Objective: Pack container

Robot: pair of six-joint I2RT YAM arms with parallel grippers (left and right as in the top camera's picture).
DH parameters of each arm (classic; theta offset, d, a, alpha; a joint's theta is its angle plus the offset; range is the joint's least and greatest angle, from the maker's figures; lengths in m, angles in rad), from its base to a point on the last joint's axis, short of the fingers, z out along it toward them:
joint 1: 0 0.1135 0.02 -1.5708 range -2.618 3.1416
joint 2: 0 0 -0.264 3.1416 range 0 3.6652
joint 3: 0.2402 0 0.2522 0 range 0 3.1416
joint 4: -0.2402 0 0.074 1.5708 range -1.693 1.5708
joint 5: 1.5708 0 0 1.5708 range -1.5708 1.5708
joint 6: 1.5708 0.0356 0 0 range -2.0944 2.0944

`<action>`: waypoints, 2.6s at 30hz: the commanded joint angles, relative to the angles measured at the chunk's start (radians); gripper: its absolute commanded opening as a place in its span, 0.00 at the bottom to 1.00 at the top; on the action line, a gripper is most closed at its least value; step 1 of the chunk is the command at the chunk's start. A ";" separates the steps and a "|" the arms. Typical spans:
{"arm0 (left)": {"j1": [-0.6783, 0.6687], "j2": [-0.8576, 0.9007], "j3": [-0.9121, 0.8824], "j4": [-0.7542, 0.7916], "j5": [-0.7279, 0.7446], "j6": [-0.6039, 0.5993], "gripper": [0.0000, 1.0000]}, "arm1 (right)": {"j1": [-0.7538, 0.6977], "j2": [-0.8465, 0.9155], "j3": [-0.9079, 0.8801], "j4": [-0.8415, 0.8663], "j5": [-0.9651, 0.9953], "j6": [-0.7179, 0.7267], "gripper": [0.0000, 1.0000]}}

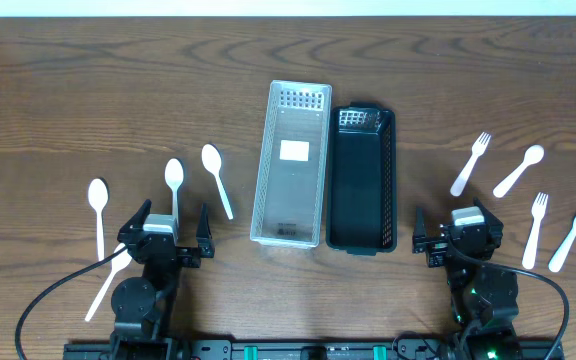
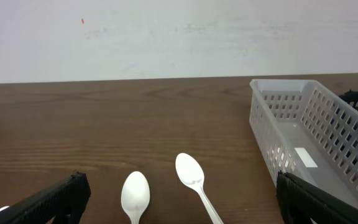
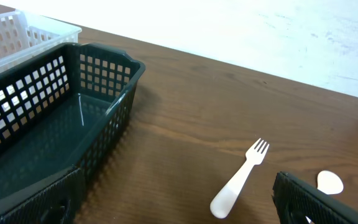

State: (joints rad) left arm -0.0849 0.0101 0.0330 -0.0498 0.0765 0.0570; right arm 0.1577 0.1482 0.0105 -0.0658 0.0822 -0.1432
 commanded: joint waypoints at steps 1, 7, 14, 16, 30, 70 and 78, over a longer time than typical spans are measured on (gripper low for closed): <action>0.005 -0.006 -0.028 -0.012 0.018 0.014 0.98 | 0.007 -0.005 -0.005 -0.001 -0.001 -0.011 0.99; 0.005 -0.006 -0.028 -0.012 0.018 0.014 0.98 | 0.007 -0.005 -0.005 -0.001 -0.001 -0.011 0.99; 0.005 -0.006 -0.028 -0.012 0.018 0.014 0.98 | 0.007 -0.005 -0.005 -0.001 -0.001 -0.011 0.99; 0.005 -0.006 -0.028 -0.012 0.018 0.014 0.98 | 0.007 -0.005 -0.005 -0.001 -0.001 -0.011 0.99; 0.005 -0.006 -0.028 -0.012 0.018 0.014 0.98 | 0.007 -0.005 -0.005 -0.001 -0.001 -0.011 0.99; 0.005 0.700 0.811 -0.558 0.032 -0.200 0.98 | 0.005 0.375 0.566 -0.438 -0.087 0.289 0.99; 0.005 1.077 1.101 -0.785 0.037 -0.148 0.98 | 0.005 0.855 0.995 -0.822 -0.105 0.285 0.99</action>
State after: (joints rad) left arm -0.0849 1.0290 1.0973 -0.8204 0.1024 -0.1051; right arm 0.1577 0.9028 0.9203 -0.8410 -0.0025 0.1268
